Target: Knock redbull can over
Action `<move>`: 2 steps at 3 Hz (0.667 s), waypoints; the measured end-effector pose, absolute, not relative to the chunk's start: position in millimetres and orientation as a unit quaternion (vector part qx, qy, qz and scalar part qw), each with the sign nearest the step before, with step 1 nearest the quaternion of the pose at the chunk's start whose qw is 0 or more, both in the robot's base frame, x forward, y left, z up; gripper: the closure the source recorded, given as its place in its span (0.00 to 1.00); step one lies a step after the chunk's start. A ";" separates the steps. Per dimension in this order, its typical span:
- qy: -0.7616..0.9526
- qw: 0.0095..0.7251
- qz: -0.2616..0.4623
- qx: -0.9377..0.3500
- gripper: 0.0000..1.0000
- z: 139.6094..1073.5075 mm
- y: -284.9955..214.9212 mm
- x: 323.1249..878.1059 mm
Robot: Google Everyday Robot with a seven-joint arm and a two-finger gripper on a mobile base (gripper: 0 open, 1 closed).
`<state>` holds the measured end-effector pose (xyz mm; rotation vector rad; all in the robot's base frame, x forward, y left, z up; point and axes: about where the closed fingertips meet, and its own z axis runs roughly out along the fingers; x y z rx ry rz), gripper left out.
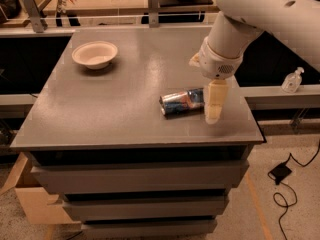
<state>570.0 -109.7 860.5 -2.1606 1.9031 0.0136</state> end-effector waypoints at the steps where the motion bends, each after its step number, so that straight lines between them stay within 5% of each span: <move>1: 0.676 0.146 -0.002 -0.722 0.00 859.8 -144.7 562.8; 2: 0.697 0.148 -0.011 -0.702 0.00 859.2 -183.9 557.1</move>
Offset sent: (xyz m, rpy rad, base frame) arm -0.0202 -0.1291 -0.0008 0.0073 -0.0485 -0.2080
